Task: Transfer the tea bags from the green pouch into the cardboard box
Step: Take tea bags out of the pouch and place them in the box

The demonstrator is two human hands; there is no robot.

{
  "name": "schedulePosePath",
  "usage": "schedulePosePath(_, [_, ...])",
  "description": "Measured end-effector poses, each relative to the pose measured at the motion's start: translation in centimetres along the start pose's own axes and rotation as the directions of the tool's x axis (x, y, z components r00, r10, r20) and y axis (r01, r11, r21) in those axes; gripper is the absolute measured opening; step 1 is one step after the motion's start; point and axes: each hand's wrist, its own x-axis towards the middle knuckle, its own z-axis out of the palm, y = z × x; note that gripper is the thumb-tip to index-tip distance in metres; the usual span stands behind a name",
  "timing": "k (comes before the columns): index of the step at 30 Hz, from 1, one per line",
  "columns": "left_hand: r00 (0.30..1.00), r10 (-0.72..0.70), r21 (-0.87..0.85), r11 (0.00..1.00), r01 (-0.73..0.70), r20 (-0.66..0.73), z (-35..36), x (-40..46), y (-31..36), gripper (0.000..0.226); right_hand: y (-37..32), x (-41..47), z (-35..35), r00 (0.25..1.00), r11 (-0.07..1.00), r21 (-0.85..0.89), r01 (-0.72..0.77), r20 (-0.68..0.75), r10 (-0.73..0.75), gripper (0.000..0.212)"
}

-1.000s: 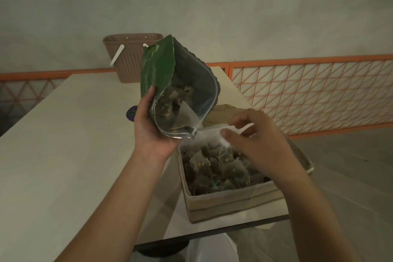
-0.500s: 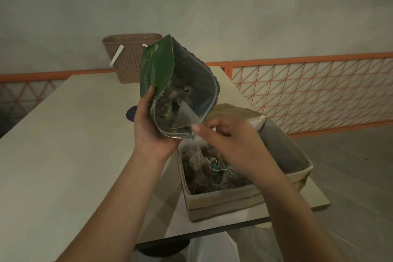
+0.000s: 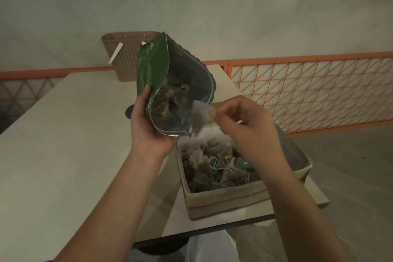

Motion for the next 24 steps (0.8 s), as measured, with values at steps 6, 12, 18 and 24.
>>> schedulePosePath(6, [0.999, 0.001, -0.021, 1.0, 0.0, 0.04, -0.1, -0.4, 0.4, 0.059, -0.2, -0.5, -3.1, 0.994, 0.988, 0.11, -0.11, 0.028, 0.107, 0.009])
schedulePosePath(12, [1.0, 0.007, -0.015, 1.0, -0.007, 0.023, -0.1, -0.5, 0.4, 0.06, 1.9, -2.0, -2.1, 0.938, 0.972, -0.219, -0.083, 0.312, 0.15, 0.022])
schedulePosePath(18, [0.999, -0.004, -0.003, 1.0, 0.004, 0.047, 0.2, -0.9, 0.3, 0.063, 2.7, -0.8, 0.0, 0.777, 0.832, -0.506, 0.225, 0.608, 0.16, 0.022])
schedulePosePath(24, [0.997, -0.026, 0.042, 0.999, 0.023, 0.07, -0.8, -0.7, 1.6, 0.064, 0.8, 0.8, 0.0, 0.902, 0.878, -0.477, 0.027, 0.39, 0.184, 0.032])
